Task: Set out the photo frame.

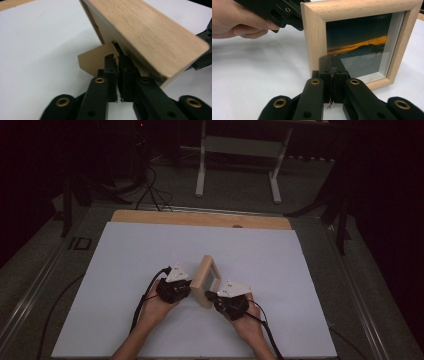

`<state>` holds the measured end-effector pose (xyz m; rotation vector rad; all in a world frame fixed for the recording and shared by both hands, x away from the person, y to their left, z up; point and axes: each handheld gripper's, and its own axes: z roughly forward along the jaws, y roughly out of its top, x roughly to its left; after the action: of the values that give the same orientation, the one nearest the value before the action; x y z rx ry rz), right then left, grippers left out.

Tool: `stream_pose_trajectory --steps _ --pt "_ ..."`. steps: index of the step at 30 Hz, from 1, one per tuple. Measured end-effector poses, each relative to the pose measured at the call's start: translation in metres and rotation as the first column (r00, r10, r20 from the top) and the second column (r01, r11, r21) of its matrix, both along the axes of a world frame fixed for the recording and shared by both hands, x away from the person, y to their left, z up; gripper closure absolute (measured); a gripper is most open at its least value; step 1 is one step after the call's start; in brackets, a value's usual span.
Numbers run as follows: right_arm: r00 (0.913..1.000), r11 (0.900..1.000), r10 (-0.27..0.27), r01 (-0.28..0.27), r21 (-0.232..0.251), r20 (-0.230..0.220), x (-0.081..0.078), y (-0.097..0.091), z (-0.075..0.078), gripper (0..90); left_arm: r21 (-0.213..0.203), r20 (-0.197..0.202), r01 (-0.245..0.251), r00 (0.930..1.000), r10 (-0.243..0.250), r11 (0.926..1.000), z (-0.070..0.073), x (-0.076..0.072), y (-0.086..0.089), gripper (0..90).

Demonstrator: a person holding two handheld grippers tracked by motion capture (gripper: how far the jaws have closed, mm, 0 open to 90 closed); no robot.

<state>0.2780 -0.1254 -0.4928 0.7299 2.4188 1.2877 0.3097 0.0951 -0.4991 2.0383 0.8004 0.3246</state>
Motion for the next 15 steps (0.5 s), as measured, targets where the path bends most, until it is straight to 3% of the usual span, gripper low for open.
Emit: stream_pose_trajectory --steps 8,15 --pt "1.0 1.0 -0.001 0.001 -0.001 -0.001 0.0 -0.001 0.001 85.4 0.003 -0.005 -0.031 0.9995 0.031 0.9995 0.002 -0.004 0.008 76.7" --pt "0.9999 0.9999 -0.014 0.014 0.0 0.002 0.0 -0.003 0.001 81.9 -0.033 0.003 -0.084 0.9964 0.084 0.9959 0.005 -0.016 0.019 69.3"
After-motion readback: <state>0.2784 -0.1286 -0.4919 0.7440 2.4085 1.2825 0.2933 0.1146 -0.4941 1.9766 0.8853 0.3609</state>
